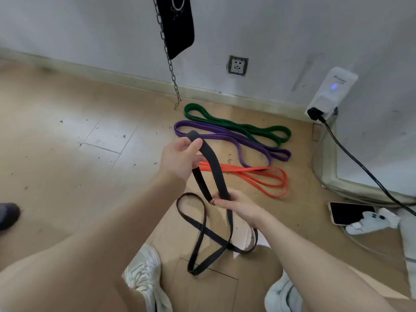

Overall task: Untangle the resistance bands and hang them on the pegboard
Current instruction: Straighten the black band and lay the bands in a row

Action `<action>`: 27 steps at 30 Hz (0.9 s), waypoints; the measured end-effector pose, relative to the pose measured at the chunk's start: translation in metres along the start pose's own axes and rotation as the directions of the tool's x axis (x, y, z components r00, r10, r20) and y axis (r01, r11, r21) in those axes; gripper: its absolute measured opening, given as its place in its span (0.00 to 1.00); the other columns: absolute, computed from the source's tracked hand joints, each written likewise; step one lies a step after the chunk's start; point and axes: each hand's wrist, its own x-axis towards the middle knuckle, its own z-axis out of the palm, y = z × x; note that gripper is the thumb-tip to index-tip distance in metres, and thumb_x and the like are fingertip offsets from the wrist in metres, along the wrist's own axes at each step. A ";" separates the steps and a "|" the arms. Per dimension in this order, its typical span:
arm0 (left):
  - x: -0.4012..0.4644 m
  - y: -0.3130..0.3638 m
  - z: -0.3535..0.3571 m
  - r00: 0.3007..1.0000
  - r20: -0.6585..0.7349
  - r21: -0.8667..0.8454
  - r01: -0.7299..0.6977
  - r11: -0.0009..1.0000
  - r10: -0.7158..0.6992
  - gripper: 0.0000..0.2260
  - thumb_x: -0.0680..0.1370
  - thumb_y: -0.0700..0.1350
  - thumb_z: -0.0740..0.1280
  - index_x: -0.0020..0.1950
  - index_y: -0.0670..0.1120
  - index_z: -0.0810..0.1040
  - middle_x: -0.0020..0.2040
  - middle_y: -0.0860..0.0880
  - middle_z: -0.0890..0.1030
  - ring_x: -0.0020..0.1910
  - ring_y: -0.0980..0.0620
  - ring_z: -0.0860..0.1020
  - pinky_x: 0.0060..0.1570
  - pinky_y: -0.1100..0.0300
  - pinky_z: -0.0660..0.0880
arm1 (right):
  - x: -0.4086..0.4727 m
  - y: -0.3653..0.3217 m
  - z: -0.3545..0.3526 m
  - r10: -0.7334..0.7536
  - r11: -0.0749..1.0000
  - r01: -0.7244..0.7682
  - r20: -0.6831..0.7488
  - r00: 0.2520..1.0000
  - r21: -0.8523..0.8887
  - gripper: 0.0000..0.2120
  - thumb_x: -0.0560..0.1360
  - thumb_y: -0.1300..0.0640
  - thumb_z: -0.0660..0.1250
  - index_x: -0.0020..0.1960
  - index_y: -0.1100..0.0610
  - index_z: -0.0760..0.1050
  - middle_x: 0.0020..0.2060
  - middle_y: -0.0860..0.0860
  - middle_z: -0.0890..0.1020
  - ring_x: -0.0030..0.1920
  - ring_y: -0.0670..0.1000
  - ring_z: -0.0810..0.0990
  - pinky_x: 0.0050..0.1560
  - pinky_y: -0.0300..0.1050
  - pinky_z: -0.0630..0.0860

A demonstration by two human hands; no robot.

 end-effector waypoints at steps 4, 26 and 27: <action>0.005 0.005 -0.006 0.985 -0.104 -0.130 0.125 0.984 -0.139 0.08 0.80 0.45 0.61 0.43 0.46 0.76 0.45 0.48 0.82 0.44 0.55 0.82 0.46 0.63 0.78 | -0.003 0.003 -0.002 -0.023 0.987 -0.013 -0.220 0.975 -0.163 0.03 0.76 0.62 0.65 0.49 0.58 0.76 0.45 0.51 0.80 0.50 0.52 0.78 0.53 0.45 0.73; -0.073 0.011 -0.010 0.911 0.321 0.244 -0.344 0.907 0.259 0.09 0.77 0.39 0.64 0.55 0.49 0.78 0.48 0.52 0.82 0.48 0.58 0.79 0.50 0.63 0.76 | -0.120 -0.128 0.016 -0.329 0.942 0.294 -0.623 0.710 -0.161 0.22 0.72 0.59 0.71 0.62 0.53 0.65 0.40 0.48 0.83 0.45 0.47 0.82 0.53 0.47 0.77; -0.072 0.009 -0.010 0.894 0.302 0.261 -0.410 0.874 0.330 0.09 0.77 0.38 0.65 0.54 0.47 0.79 0.49 0.51 0.82 0.48 0.56 0.79 0.51 0.62 0.76 | -0.124 -0.129 0.016 -0.353 0.934 0.312 -0.600 0.718 -0.175 0.22 0.73 0.60 0.70 0.65 0.53 0.67 0.39 0.47 0.82 0.45 0.45 0.80 0.53 0.43 0.75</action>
